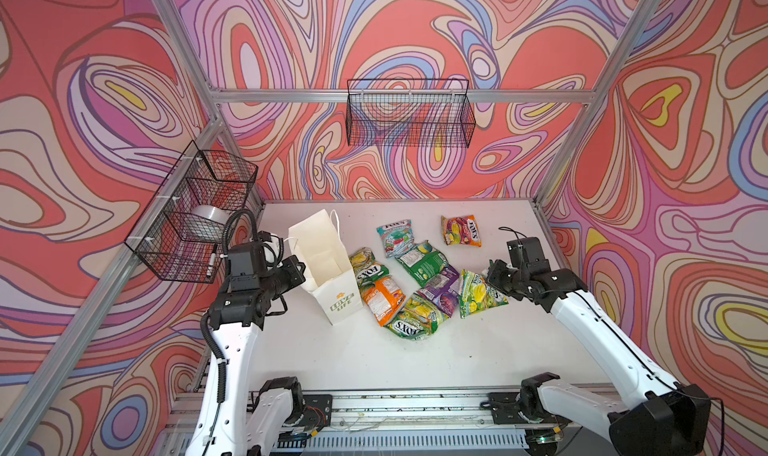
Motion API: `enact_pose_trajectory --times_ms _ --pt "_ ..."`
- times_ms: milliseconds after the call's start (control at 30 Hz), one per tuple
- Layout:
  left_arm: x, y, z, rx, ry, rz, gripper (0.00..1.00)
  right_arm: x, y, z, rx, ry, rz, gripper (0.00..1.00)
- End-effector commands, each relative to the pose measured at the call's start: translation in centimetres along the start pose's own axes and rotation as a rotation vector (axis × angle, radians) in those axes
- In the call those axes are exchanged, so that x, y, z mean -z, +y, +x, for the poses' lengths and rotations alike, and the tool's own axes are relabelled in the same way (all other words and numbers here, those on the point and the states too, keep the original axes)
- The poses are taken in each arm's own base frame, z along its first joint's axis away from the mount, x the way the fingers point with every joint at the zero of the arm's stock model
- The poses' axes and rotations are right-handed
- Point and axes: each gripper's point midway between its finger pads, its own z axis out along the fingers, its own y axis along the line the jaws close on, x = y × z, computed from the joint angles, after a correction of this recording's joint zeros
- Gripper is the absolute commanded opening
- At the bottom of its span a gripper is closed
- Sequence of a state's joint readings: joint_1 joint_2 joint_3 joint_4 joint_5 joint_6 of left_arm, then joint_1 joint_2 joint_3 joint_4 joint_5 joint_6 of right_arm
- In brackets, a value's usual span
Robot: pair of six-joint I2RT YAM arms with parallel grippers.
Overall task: Place the snacks into the paper bag
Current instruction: 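Lift the green packet with the right gripper and carry it toward the bag, then lower the green packet into the bag held by the left gripper and release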
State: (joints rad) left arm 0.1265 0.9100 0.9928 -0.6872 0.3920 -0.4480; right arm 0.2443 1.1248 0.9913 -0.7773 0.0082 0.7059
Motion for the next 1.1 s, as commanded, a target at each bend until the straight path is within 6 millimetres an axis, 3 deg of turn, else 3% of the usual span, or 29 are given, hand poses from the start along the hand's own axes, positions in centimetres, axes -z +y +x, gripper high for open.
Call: enact_pose_trajectory --times_ms 0,267,600,867,1067 --pt "0.3 -0.3 0.0 -0.019 -0.016 0.024 0.0 1.9 3.2 -2.5 0.072 -0.082 -0.07 0.0" --pt "0.9 -1.2 0.0 -0.026 -0.024 0.065 0.0 5.2 9.9 -5.7 0.171 -0.174 -0.194 0.0" --pt "1.4 -1.7 0.4 -0.034 -0.025 0.099 0.0 9.1 21.0 -7.6 0.296 -0.258 -0.381 0.0" --pt "1.7 -2.4 0.7 -0.047 -0.025 0.131 0.0 12.7 31.1 -7.1 0.372 -0.291 -0.586 0.0" --pt "1.6 -2.8 0.9 -0.021 -0.013 0.159 0.0 16.4 37.2 -6.0 0.408 -0.32 -0.743 0.0"
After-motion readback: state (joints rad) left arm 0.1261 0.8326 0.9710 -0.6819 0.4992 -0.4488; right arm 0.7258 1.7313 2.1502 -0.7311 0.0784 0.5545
